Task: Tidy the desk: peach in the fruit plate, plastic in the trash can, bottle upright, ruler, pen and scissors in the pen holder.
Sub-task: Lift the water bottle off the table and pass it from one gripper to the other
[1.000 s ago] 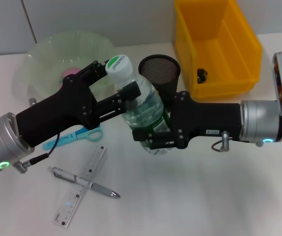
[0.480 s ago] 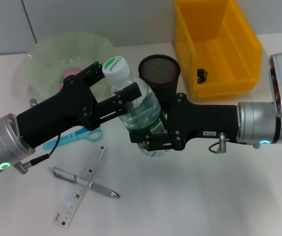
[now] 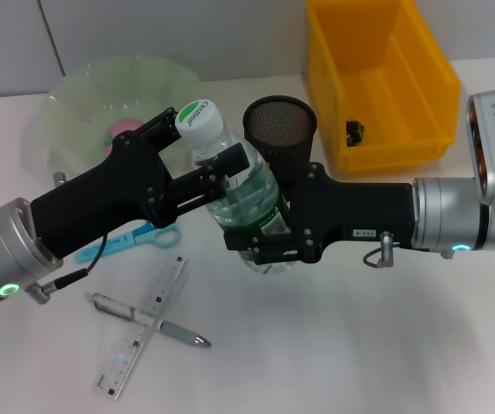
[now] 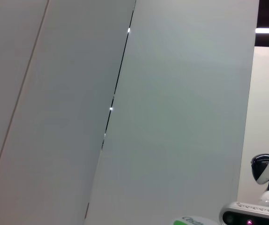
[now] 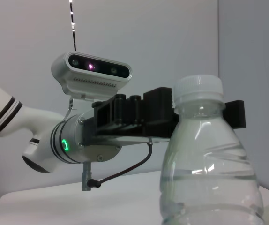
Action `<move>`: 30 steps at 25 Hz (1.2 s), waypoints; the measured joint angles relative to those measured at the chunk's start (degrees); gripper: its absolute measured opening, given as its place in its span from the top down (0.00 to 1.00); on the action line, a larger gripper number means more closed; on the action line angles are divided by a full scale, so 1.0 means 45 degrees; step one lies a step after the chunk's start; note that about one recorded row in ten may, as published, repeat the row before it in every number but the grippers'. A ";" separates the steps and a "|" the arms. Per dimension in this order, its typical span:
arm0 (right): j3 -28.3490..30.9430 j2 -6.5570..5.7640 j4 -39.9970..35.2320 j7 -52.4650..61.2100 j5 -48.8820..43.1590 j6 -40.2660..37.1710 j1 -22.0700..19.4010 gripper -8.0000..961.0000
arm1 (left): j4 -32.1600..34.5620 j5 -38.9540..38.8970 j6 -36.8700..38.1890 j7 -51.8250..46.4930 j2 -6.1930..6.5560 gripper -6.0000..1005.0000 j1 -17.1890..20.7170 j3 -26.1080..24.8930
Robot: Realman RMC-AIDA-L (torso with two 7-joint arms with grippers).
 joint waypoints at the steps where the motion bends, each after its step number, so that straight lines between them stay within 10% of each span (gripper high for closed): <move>1: -0.0001 0.0001 0.0000 0.0001 0.0000 0.0001 0.0012 0.19 | 0.0000 0.0000 0.0000 0.0000 0.0000 0.20 0.0000 0.0000; 11: -0.0016 0.0007 -0.0004 0.0000 -0.0001 0.0007 0.0021 0.19 | -0.0028 -0.0002 -0.0048 -0.0001 0.0000 0.21 -0.0062 0.0000; 30: -0.0021 0.0007 0.0147 0.0001 -0.0002 -0.0072 0.0054 0.18 | -0.0028 -0.0005 -0.0039 -0.0070 0.0000 0.55 -0.0082 -0.0001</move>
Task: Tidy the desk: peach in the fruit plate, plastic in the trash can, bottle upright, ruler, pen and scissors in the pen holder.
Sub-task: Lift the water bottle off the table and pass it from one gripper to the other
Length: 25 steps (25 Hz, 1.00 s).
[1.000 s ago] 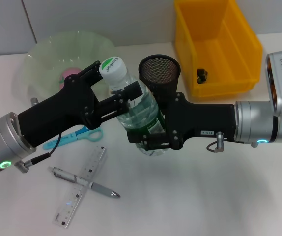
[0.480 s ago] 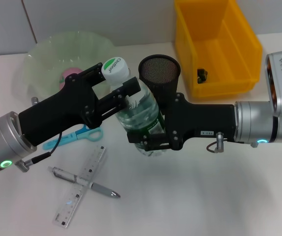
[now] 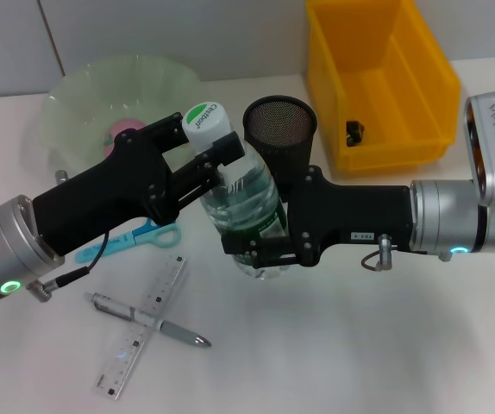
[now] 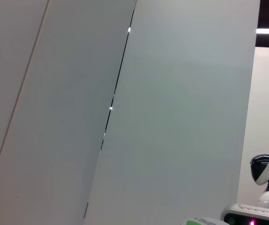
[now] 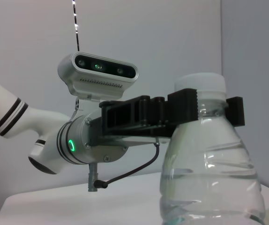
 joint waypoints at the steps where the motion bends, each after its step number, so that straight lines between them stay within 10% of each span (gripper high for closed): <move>1: 0.0000 0.0000 0.0003 0.0001 0.0000 -0.0003 0.0009 0.18 | 0.0000 0.0000 0.0000 0.0000 0.0000 0.55 0.0000 0.0000; 25: 0.0023 0.0000 -0.0097 0.0019 0.0002 0.0080 0.0067 0.17 | -0.0001 0.0004 0.0056 -0.0123 0.0020 0.55 0.0006 0.0001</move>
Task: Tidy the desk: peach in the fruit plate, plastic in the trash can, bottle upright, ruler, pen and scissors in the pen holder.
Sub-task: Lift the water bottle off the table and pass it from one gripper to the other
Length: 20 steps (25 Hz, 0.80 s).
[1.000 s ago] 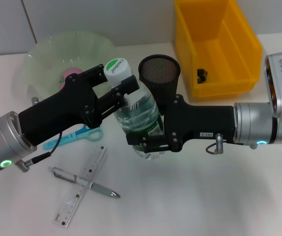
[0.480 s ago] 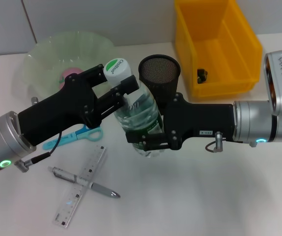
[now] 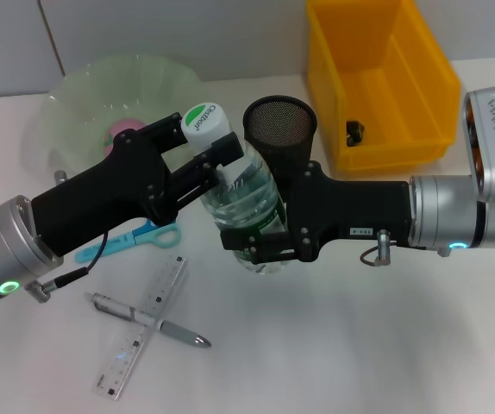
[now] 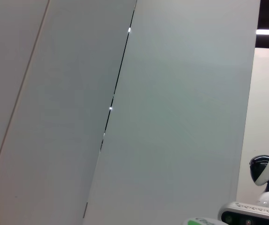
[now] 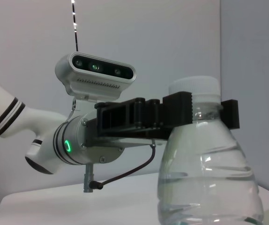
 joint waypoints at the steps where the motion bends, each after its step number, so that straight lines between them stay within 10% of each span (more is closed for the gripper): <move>1: 0.0003 0.0001 -0.0008 0.0001 0.0000 0.0006 0.0004 0.17 | 0.0000 -0.0001 0.0000 -0.0002 0.0000 0.55 -0.0008 0.0000; 20: 0.0002 -0.0016 -0.0036 -0.0168 0.0004 0.0175 0.0035 0.15 | -0.0056 -0.0083 -0.0092 -0.0023 -0.0001 0.55 -0.0099 -0.0001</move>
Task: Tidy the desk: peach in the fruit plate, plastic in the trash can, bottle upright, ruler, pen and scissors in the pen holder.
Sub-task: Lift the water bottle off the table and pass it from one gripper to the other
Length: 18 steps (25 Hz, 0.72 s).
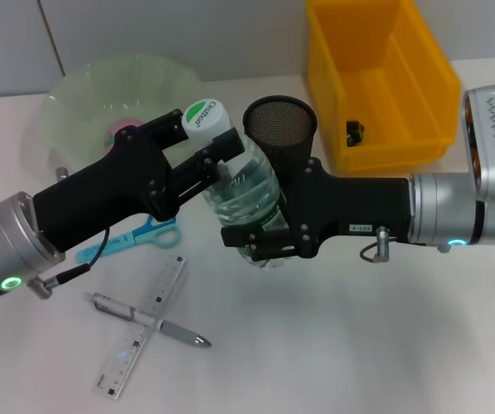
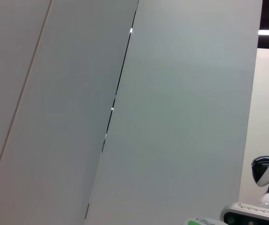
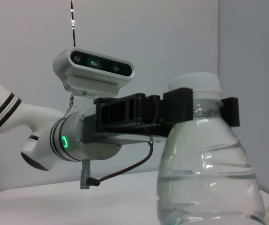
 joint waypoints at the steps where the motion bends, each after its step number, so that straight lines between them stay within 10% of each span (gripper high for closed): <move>1: -0.0007 -0.0013 -0.0094 0.0046 -0.0007 0.0004 0.0002 0.15 | -0.0065 -0.0017 -0.0018 0.0002 0.0000 0.55 -0.0040 -0.0002; 18: -0.0548 -0.0080 -0.1434 0.1297 -0.0110 -0.0100 -0.0397 0.15 | -0.0120 -0.0012 -0.0274 0.0133 0.0037 0.55 -0.0052 0.0001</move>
